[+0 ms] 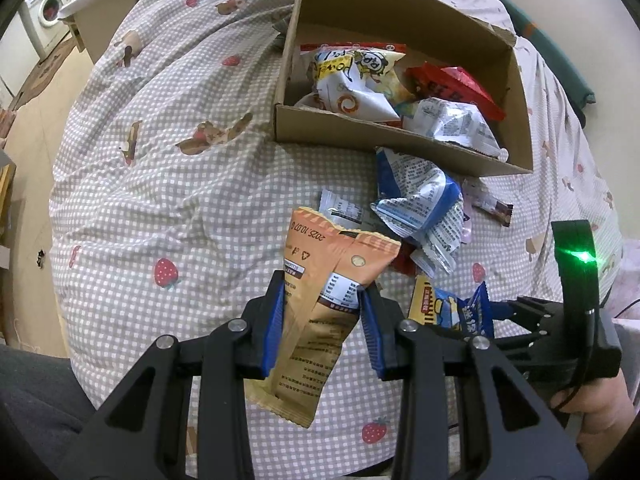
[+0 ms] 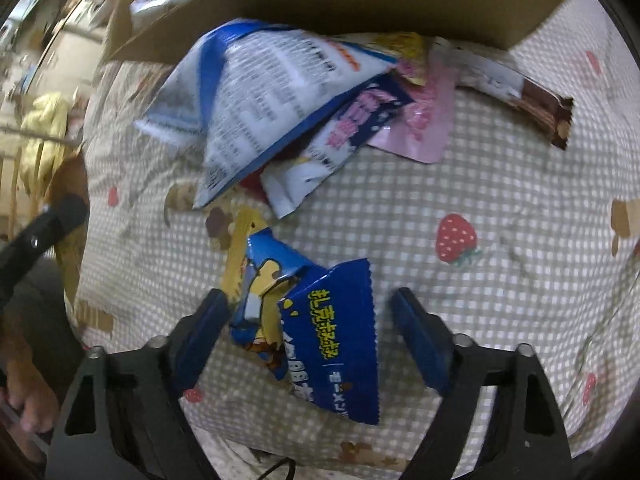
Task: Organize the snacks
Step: 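Grasp the blue snack pack with the right tool while the left tool holds the brown bar, then carry the brown bar and blue pack over the box and open both tools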
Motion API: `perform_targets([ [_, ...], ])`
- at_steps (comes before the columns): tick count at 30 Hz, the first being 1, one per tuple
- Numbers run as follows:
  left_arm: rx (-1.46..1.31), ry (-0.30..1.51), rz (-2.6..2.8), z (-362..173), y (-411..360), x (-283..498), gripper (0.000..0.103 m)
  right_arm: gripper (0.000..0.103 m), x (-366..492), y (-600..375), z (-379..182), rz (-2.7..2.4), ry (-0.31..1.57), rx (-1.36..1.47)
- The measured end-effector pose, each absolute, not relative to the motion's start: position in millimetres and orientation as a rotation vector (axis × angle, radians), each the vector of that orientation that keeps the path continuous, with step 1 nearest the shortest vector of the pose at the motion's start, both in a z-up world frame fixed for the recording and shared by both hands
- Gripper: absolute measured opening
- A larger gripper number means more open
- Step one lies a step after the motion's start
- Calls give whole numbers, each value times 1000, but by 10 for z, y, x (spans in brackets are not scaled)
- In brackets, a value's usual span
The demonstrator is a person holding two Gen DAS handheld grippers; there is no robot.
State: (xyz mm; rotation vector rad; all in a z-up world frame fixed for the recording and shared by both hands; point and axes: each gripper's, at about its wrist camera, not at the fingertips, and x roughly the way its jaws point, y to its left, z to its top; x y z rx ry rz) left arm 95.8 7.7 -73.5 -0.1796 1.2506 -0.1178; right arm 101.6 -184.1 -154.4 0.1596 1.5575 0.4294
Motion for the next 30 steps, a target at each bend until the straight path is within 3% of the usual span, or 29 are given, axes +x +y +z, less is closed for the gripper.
perform_targets([
  [3,-177,1249,-122,-731,59,956,31,62,992,-1785,-1527,456,1550,135],
  [8,-177,1250,-108,-742,79,953,31,58,904,-1779,-1459,519,1526,141],
  [18,-173,1227,-65,-733,134,937,31,57,816,-2033,-1177,565,1454,200],
  [30,-193,1115,-10,-481,296,923,31,57,986,-2179,-638,614,1201,340],
])
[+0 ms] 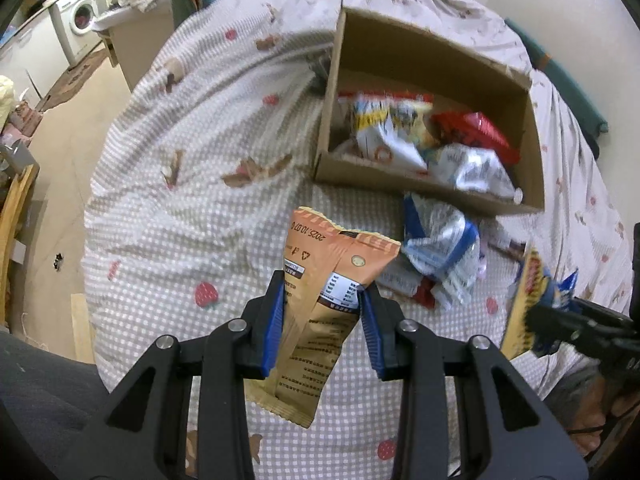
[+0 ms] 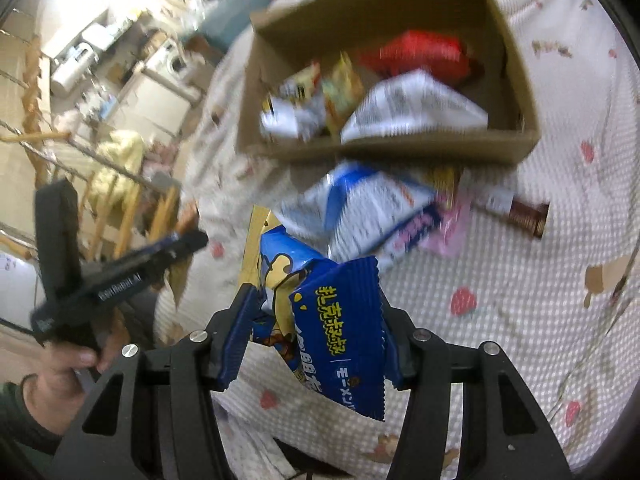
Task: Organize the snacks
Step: 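Carry the brown bar and blue pack over the box and open both tools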
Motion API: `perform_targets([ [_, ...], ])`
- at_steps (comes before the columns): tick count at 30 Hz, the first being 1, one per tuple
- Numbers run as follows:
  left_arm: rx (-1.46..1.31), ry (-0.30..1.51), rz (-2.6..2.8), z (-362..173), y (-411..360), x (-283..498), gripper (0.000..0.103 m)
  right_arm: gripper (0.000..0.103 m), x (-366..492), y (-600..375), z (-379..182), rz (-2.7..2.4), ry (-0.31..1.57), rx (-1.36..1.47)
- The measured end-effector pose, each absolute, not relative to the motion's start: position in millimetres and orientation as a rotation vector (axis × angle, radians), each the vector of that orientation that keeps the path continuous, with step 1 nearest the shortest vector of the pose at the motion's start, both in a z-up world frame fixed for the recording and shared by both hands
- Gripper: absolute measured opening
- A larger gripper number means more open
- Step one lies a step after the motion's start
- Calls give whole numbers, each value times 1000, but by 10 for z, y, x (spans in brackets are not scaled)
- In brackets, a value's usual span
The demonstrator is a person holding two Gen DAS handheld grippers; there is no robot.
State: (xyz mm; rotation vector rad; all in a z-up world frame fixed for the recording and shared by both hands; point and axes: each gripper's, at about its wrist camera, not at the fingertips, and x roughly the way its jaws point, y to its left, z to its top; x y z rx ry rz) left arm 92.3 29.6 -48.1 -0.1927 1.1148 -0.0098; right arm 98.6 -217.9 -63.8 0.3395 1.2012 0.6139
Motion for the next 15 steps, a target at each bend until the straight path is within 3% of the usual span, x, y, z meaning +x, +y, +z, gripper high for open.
perform_targets([
  [15,-143,994,-20,19,259,1538,31,57,1498,-2481,-202,488,989,410],
])
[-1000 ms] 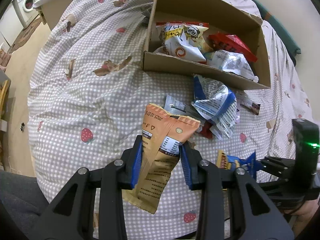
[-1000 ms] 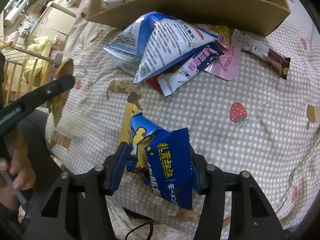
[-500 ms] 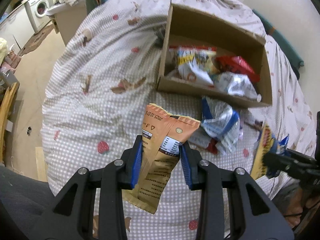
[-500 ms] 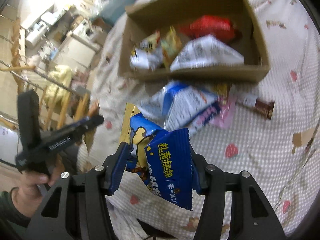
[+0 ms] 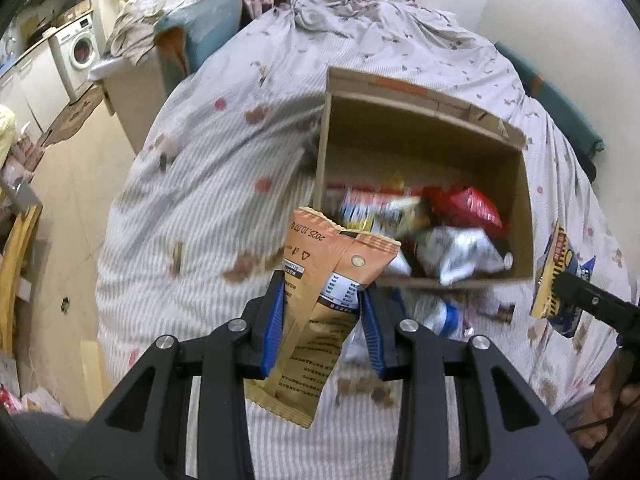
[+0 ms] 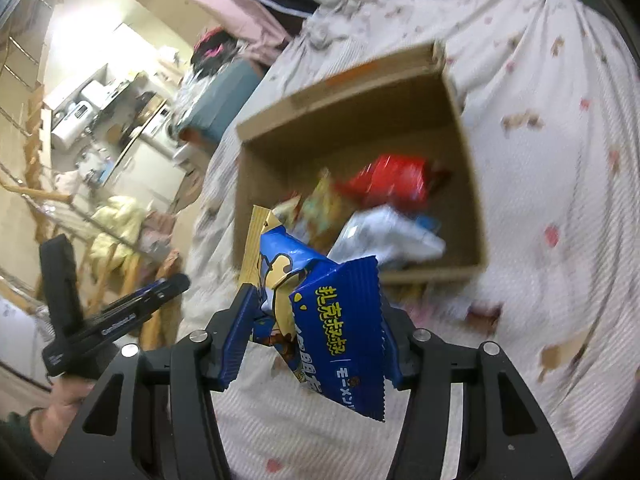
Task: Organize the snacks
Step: 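Carry the brown bar and blue pack over the box and open both tools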
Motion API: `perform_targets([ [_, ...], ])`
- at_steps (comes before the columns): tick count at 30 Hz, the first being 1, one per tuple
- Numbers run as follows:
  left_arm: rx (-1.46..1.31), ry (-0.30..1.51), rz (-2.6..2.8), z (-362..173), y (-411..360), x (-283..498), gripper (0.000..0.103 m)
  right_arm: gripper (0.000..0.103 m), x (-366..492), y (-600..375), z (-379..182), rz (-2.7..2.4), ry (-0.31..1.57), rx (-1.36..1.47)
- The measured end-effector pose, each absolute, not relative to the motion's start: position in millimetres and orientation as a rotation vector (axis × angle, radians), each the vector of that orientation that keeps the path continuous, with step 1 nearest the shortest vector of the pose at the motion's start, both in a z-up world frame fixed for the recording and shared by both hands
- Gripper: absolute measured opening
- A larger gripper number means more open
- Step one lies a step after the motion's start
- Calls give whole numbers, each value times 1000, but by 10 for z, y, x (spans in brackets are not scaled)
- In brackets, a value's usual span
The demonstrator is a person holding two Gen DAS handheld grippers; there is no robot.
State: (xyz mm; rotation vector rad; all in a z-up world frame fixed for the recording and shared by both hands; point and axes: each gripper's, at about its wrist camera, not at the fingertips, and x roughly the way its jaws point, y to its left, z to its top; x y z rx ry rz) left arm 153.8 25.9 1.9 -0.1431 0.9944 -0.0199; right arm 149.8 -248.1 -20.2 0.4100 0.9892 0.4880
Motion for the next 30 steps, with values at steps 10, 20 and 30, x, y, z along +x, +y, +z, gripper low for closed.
perform_targets([
  [10,-75,933,-77,164,-65,2307,31,57,2140,-2501,-68,403,945,354],
  [20,-28,932,-177,-267,-305,2694,31,57,2687,-2301,-309,375,976,324],
  [30,-75,974,-177,-369,-237,2793,32,59,2844,-2275,-569,387,1019,375],
])
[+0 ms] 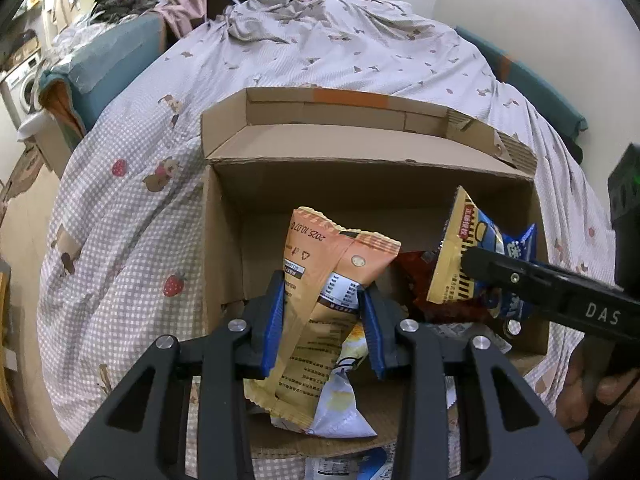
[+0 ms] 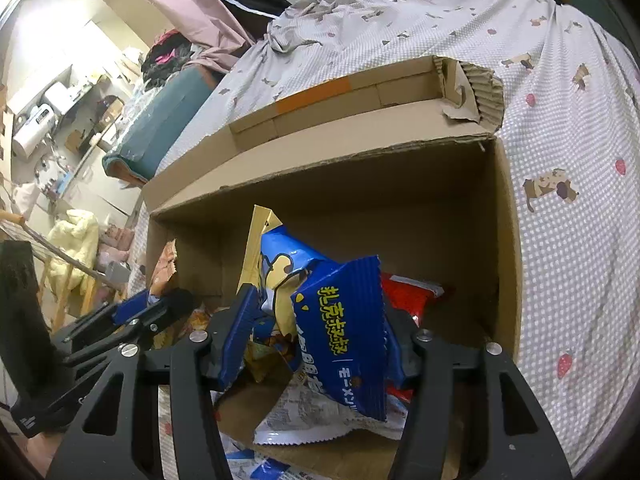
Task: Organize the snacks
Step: 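Carry the brown bar and blue pack over the box and open both tools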
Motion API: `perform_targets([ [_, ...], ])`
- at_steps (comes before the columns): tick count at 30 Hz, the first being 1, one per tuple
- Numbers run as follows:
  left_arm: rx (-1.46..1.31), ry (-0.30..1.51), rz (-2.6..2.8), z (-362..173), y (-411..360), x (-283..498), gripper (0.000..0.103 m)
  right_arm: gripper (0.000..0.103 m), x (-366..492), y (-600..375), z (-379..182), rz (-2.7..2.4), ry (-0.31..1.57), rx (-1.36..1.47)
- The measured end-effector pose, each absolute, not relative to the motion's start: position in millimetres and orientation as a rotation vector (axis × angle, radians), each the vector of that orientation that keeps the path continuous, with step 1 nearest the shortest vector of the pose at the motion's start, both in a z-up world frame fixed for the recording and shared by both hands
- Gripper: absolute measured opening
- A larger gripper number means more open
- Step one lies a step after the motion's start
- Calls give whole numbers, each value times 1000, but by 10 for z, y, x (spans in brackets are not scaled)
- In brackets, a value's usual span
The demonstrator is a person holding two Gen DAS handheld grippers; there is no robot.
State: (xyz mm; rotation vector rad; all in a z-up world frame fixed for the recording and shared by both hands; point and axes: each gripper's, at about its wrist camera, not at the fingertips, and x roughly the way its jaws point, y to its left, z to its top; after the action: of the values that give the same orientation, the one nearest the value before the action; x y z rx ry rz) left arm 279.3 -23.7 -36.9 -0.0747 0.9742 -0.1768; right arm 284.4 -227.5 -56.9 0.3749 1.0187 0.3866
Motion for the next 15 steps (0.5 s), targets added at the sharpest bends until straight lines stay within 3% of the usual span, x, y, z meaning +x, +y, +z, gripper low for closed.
perform_targets([
  [4,-72,978,-168,-374,-229,2786,32,60,2850,-2287,-589,397,1017,397],
  [7,-71,982,-162,-378,-239,2791,32,70,2851,-2308,-591,408,1011,420],
  [9,-67,987,-176,-386,-252,2794,32,85,2846,-2344,-583,423,999,457],
  [11,-56,993,-184,-397,-271,2793,35,85,2832,-2375,-542,435,973,480],
  [15,-21,953,-142,-349,-291,2756,70,85,2799,-2413,-486,416,951,452],
])
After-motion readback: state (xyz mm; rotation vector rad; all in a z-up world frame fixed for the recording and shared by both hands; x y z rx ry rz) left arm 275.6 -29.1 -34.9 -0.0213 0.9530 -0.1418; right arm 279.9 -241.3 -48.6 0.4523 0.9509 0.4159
